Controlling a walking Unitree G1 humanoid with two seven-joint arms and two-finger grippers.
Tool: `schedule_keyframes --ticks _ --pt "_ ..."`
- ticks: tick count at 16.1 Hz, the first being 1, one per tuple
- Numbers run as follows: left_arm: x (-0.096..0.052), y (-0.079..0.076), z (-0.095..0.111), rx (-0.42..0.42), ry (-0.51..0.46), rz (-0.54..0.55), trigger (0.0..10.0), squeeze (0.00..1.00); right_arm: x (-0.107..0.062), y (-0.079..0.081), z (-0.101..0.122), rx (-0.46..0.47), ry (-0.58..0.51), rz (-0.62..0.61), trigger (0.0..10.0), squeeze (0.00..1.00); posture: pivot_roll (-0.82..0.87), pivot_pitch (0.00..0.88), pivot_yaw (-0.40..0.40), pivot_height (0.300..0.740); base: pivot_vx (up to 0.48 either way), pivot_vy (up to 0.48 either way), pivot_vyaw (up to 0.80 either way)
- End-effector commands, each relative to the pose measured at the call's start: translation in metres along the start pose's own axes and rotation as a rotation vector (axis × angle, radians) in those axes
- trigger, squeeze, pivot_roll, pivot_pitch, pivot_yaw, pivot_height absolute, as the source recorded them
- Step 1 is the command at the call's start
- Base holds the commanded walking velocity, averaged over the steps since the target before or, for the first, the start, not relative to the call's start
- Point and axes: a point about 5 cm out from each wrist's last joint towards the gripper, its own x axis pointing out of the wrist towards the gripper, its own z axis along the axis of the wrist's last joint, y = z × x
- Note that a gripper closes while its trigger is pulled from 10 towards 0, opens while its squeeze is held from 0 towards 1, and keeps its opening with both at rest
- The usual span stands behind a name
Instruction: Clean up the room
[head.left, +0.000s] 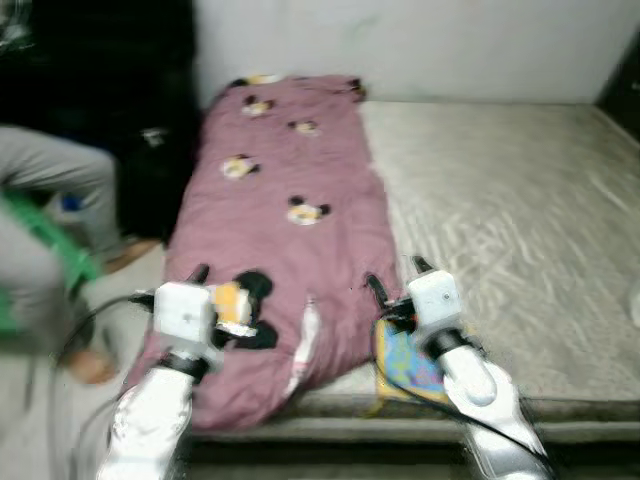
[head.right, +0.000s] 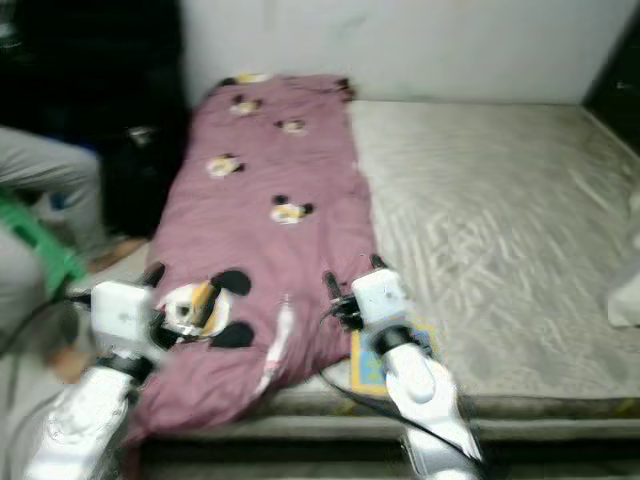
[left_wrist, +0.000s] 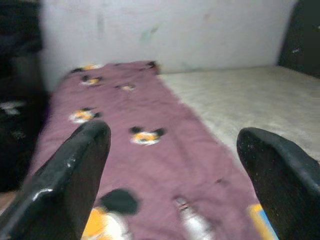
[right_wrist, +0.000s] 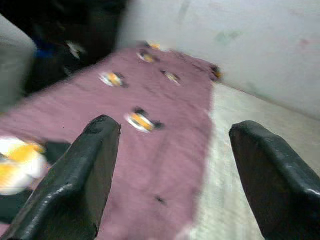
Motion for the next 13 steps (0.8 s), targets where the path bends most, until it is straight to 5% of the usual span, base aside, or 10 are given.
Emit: schedule_keyframes --ticks 1,10,11,12,13 --pt "-0.0019 0.0087 0.0031 0.027 0.0 0.027 10.0 0.0 0.0048 0.0044 0.0086 0.012 -0.037 0.008 10.0 0.0 -0.05 0.053 -0.013 0.74 0.0 0.0 0.0" --pt "-0.0005 0.0099 -0.0011 0.056 0.032 0.078 10.0 0.0 0.0041 0.0048 0.0065 0.009 -0.032 0.009 10.0 0.0 -0.05 0.051 -0.014 0.74 0.0 -0.068 0.0" --pt "-0.0003 0.0097 -0.0011 0.054 0.031 0.077 10.0 0.0 0.0048 0.0043 0.0066 0.018 -0.033 0.006 10.0 0.53 -0.05 0.05 -0.015 0.74 0.0 -0.319 0.0" --pt "-0.0003 0.0096 -0.0012 0.054 0.031 0.078 10.0 0.0 0.0049 0.0041 0.0065 0.018 -0.033 0.005 10.0 0.53 -0.05 0.05 -0.015 0.74 0.0 -0.319 0.0" --pt "-0.0003 0.0098 -0.0011 0.054 0.031 0.078 10.0 0.0 0.0049 0.0039 0.0068 0.027 -0.036 0.003 10.0 1.0 -0.05 0.05 -0.015 0.74 0.0 -0.341 0.0"
